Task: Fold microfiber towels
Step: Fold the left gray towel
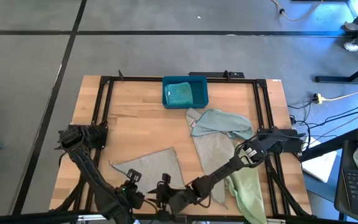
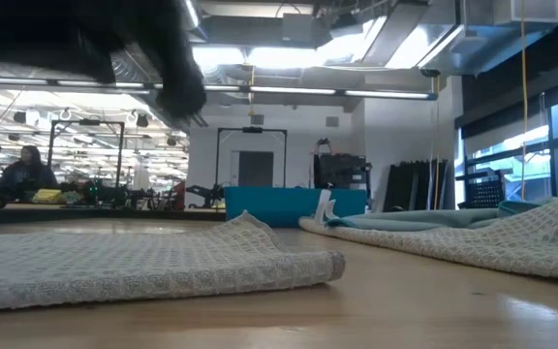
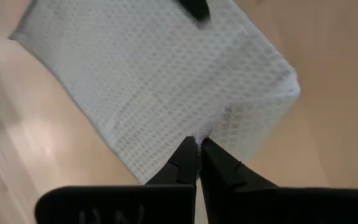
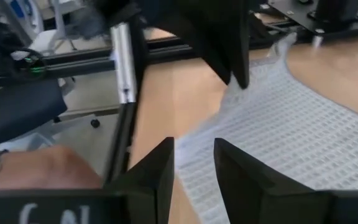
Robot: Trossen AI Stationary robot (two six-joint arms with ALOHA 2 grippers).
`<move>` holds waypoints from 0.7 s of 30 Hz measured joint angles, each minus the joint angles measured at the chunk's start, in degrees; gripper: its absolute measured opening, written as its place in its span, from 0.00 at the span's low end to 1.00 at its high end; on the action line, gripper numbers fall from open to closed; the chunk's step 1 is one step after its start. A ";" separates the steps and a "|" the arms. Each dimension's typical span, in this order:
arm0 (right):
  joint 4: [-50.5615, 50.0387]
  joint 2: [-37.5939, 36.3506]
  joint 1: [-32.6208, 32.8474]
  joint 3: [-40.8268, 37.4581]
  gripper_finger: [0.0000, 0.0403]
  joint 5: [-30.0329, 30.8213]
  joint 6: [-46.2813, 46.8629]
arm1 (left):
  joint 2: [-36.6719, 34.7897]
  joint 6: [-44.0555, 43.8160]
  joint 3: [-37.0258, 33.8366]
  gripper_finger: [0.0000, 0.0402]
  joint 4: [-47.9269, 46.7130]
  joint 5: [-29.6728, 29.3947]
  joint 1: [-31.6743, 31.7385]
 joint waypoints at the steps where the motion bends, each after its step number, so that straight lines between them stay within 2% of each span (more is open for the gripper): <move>1: 0.08 0.25 -0.38 0.00 0.30 -0.14 0.68 | 0.00 0.05 0.00 0.00 0.02 -0.17 0.27; 4: 0.41 0.30 -1.15 0.00 0.38 0.44 1.14 | 0.00 0.09 0.00 0.00 0.02 -0.70 0.76; 9: 1.65 0.30 -1.80 0.00 0.57 4.95 1.20 | 0.00 0.05 0.00 0.00 0.02 -1.83 0.86; 11: 1.78 0.30 -2.17 0.00 0.62 4.65 2.30 | 0.00 -0.09 0.00 0.00 0.02 -2.36 0.86; 15: 2.40 0.30 -3.20 0.00 0.64 3.71 4.50 | 0.00 -0.23 0.00 0.00 0.52 -3.23 1.15; 21: 3.71 0.30 -3.93 0.00 0.59 2.83 2.95 | 0.00 -0.49 0.00 0.00 0.85 -3.28 2.72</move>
